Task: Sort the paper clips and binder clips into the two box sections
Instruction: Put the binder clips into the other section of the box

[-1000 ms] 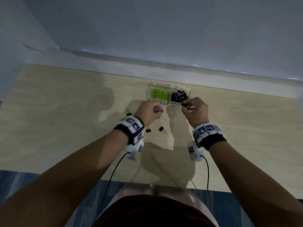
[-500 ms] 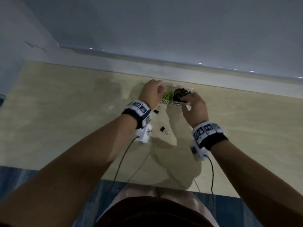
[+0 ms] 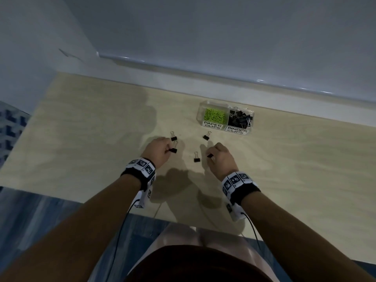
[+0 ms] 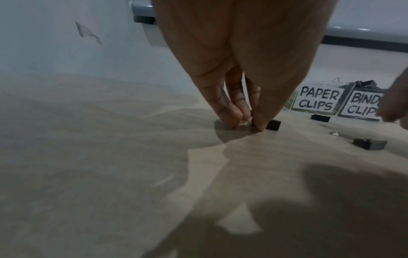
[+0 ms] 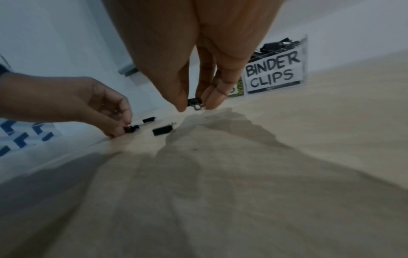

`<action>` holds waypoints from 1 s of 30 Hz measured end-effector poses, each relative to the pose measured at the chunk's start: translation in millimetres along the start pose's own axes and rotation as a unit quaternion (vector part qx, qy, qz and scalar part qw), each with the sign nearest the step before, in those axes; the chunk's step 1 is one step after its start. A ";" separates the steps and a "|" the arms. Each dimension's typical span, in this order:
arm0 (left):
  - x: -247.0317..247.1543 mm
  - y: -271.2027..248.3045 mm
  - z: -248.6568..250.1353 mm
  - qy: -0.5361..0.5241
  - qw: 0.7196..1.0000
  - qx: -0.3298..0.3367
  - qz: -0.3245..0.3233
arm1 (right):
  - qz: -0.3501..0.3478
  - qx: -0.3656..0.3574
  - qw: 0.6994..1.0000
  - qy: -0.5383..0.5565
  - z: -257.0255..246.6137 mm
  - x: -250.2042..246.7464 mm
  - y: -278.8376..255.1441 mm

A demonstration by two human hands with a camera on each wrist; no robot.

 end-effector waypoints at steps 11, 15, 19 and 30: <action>11.3 9.0 22.0 -0.003 0.998 -0.026 0.052 | -0.056 -0.076 0.992 -0.089 -42.7 27.0 -6.3; -4.0 14.4 24.3 -0.029 0.993 -0.009 0.113 | -0.053 -0.061 0.994 -0.076 -28.6 12.5 -3.5; 5.3 24.6 22.9 0.025 0.997 -0.013 0.069 | -0.012 -0.029 0.998 -0.058 -12.4 -12.1 23.9; 15.6 30.7 26.5 0.096 0.993 -0.052 0.047 | -0.114 -0.080 0.969 -0.206 -8.7 -6.6 52.7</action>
Point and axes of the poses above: each hand's wrist, its own y-axis towards the middle knuckle, its own x-axis out of the palm, z = x × y, the point moved 7 cm from there along y, towards the middle knuckle, and after that the axes turned 12 degrees about -y, right-handed, at the moved point
